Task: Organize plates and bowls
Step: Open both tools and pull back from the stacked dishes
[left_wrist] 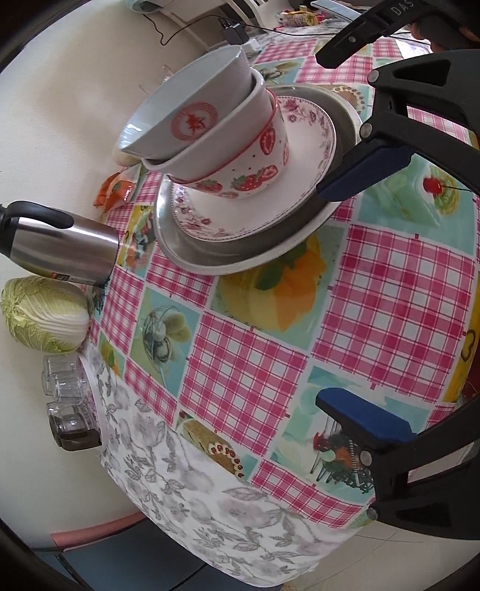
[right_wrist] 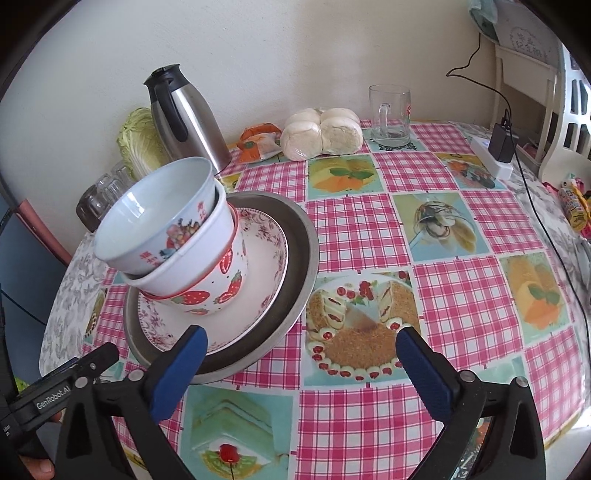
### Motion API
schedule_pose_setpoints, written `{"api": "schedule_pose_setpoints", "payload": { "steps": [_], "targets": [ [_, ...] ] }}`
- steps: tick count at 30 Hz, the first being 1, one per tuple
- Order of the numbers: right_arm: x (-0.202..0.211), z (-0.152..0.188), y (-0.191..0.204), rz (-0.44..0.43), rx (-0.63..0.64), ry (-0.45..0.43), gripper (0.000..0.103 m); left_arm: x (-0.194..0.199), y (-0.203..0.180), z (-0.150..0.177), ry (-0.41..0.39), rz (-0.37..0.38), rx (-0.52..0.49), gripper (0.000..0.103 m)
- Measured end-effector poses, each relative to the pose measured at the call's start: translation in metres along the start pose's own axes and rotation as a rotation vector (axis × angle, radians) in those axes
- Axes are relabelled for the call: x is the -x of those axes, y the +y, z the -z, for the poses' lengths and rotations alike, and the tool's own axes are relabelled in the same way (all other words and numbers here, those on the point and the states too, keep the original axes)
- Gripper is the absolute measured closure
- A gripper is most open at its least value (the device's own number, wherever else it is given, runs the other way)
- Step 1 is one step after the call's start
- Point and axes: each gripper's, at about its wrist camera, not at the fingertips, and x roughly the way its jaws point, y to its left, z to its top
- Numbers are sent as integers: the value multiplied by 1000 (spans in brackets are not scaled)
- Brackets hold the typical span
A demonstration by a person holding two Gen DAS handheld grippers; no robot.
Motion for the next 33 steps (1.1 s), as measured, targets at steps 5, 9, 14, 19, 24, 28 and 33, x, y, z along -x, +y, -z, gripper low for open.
{"api": "schedule_pose_setpoints", "payload": {
  "steps": [5, 9, 14, 19, 24, 28, 33],
  "targets": [
    [0, 0, 1, 5, 10, 1, 0, -3, -2, 1, 13, -3, 0, 2],
    [0, -1, 1, 8, 16, 4, 0, -3, 0, 0, 9, -3, 15, 2],
    [1, -1, 1, 20, 27, 6, 0, -4, 1, -4, 4, -7, 14, 2],
    [1, -1, -2, 22, 19, 7, 0, -6, -1, -5, 11, -9, 5, 2],
    [0, -1, -1, 22, 22, 11, 0, -5, -2, -5, 13, -16, 3, 2],
    [0, -1, -1, 23, 21, 11, 0, -4, -2, -6, 12, -10, 7, 2],
    [0, -1, -2, 23, 20, 13, 0, -4, -4, -6, 10, -36, -3, 2]
  ]
}}
